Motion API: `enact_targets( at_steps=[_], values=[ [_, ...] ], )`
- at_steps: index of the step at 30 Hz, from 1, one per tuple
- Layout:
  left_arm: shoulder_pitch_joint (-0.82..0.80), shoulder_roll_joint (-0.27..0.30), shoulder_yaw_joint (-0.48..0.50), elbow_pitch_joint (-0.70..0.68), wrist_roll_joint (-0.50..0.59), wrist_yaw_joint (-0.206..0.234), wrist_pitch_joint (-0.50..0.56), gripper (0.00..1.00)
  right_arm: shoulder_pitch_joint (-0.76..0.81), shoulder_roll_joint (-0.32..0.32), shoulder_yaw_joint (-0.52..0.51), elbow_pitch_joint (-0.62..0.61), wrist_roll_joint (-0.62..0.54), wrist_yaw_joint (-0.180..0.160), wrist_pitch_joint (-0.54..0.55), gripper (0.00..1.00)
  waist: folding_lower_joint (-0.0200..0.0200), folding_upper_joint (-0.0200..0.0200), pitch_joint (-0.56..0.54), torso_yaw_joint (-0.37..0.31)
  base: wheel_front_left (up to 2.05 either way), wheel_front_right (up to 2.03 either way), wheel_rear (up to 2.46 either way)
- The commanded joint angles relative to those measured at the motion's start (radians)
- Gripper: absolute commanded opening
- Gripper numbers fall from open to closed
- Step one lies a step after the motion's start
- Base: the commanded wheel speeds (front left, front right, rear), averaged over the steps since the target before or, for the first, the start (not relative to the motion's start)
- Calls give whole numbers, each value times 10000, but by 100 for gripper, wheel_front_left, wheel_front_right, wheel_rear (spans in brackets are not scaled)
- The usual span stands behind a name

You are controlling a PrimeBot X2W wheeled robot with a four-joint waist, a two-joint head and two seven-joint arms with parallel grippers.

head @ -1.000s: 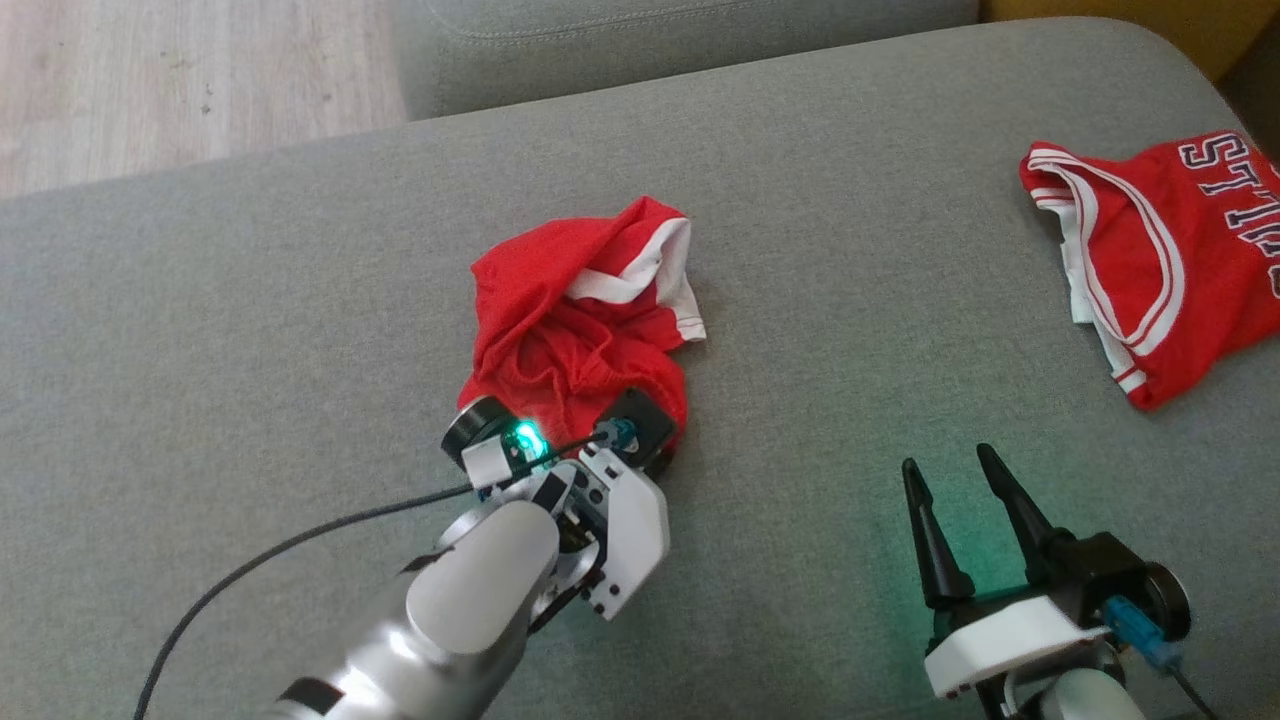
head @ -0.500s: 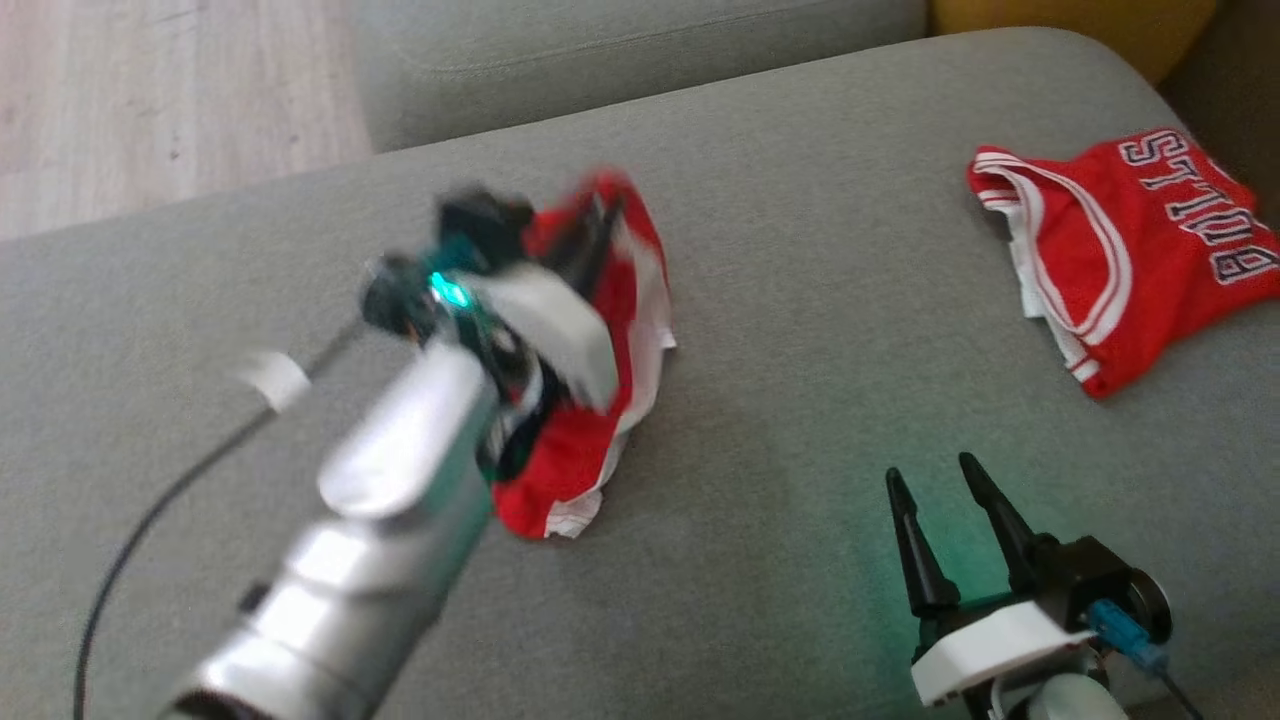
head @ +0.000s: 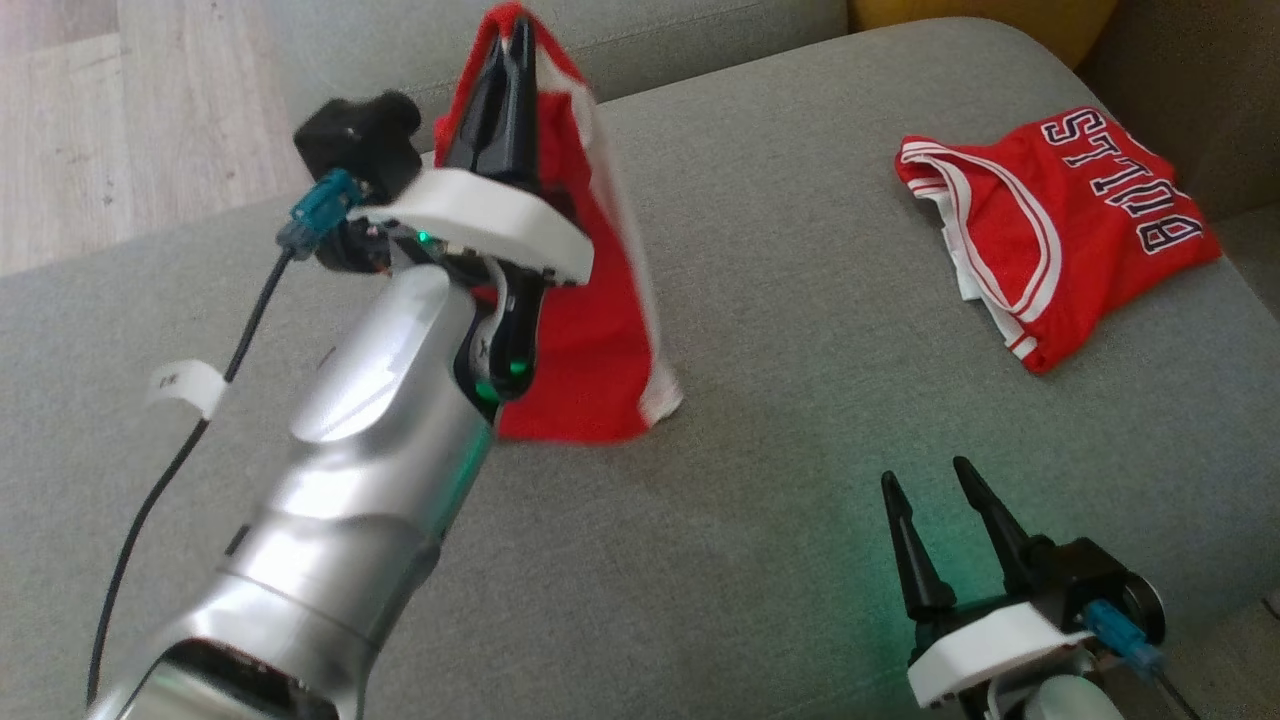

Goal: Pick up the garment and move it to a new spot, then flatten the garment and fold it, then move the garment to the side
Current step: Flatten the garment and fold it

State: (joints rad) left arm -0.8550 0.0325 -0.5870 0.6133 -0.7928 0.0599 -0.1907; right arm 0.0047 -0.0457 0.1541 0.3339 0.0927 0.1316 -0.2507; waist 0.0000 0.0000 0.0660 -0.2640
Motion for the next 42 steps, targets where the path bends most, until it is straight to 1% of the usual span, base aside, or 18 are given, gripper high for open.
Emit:
enact_targets(
  at_steps=[1,3,7,10,12,13,15,18,20,22,25,28,31,33,37,42],
  values=[
    [-769,180,215,-452,-232,86,-214,0,-473,-45,195,-292,73,-9,-111,100,0,0,33,7,0,0,0],
    [-833,179,136,-677,-596,145,-448,0,-483,-45,113,-324,78,-9,-111,100,0,0,82,74,0,0,0],
    [-639,179,110,-1116,-1041,72,-658,0,-430,-45,-72,-363,50,-9,-111,100,0,0,108,278,0,0,0],
    [115,179,-33,-1562,-1614,-391,-683,0,-378,-45,-139,-369,57,-9,-111,100,0,0,66,454,0,0,0],
    [862,180,-374,-1873,-1878,-814,-568,0,-309,-45,-203,-361,52,-9,-111,100,0,0,18,617,0,0,0],
    [862,180,-374,-1873,-1878,-814,-568,0,-309,-45,-203,-361,52,-9,-111,100,0,0,18,617,0,0,0],
    [1764,284,-838,-2267,-2070,-1176,-238,0,-221,-45,-269,-337,38,-9,-111,100,0,0,-69,778,0,0,0],
    [3329,728,-1462,-3121,-2433,-1508,185,0,-85,-45,-319,-288,-6,-9,-111,100,0,0,-228,989,0,0,0],
    [4365,1159,-1632,-3633,-2667,-1555,249,0,-6,-45,-373,-271,-30,-9,-111,100,0,0,-330,1142,0,0,0],
    [5326,1609,-1521,-4027,-2954,-1475,142,0,68,-45,-404,-261,-70,-9,-111,100,0,0,-428,1303,0,0,0],
    [6436,2296,-1214,-4257,-3140,-1134,-78,0,179,-45,-457,-256,-143,-9,-111,100,0,0,-538,1567,0,0,0],
    [7190,2643,-902,-4213,-3544,-1042,-171,0,269,-45,-496,-240,-245,-9,-111,100,0,0,-592,1854,0,0,0],
    [7476,2862,-701,-3721,-3700,-1042,-233,0,321,-45,-453,-206,-317,-9,-111,100,0,0,-645,2102,0,0,0],
    [7524,2874,-504,-3239,-3785,-1049,-330,0,322,-45,-413,-179,-341,-9,-111,100,0,0,-683,2200,0,0,0],
    [7403,2763,-196,-2279,-3896,-1216,-474,0,296,-45,-367,-146,-376,-9,-111,100,0,0,-715,2304,0,0,0],
    [7162,2718,-115,-1392,-3648,-1350,-574,0,298,-45,-365,-123,-426,-9,-111,100,0,0,-738,2315,0,0,0]
  ],
)
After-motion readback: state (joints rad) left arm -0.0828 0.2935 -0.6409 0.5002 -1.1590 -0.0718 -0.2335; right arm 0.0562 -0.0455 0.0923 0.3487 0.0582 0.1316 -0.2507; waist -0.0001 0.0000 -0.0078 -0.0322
